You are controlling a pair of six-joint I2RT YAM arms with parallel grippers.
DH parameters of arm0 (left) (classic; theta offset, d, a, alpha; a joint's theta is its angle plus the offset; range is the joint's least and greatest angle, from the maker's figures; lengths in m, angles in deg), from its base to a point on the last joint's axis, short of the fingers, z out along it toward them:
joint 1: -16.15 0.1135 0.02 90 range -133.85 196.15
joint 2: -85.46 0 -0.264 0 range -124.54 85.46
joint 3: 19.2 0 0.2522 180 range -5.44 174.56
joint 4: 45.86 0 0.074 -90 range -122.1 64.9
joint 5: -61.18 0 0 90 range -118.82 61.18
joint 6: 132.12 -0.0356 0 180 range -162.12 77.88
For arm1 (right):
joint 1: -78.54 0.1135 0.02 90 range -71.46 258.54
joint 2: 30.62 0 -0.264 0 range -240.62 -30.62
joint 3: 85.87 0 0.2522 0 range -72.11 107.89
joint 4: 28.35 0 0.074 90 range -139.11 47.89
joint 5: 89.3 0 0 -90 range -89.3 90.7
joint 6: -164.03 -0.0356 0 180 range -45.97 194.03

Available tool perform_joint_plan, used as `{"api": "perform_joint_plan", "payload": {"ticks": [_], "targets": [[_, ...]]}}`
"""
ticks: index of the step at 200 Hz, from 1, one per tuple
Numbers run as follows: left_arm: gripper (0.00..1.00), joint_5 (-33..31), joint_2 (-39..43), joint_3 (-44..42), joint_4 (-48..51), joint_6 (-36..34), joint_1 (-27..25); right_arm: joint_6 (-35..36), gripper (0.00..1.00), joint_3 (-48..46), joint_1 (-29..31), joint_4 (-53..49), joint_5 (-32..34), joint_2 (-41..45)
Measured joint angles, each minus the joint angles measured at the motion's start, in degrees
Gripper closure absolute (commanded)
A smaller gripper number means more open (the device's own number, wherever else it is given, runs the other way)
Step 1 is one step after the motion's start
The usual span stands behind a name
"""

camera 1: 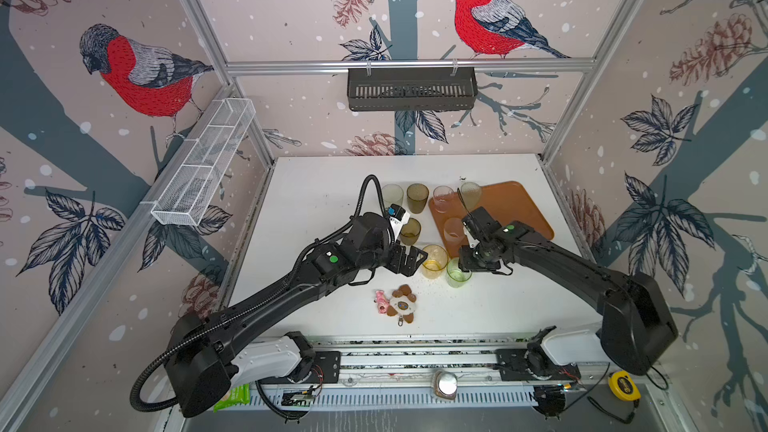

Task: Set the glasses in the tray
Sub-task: 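Move the right gripper down toward the clear green glass lying beside the yellow glass, then lower the right gripper onto the green glass rim and close it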

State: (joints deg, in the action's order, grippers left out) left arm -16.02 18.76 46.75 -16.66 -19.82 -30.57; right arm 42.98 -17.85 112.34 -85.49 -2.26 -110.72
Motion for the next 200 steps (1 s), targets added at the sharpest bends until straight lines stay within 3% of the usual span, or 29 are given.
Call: {"api": "perform_joint_plan", "payload": {"ticks": [200], "targets": [[0.02, -0.81, -0.17, 0.04, -0.22, -0.15, 0.00, 0.07, 0.74, -0.57, 0.00, 0.15, 1.90, -0.59]]}}
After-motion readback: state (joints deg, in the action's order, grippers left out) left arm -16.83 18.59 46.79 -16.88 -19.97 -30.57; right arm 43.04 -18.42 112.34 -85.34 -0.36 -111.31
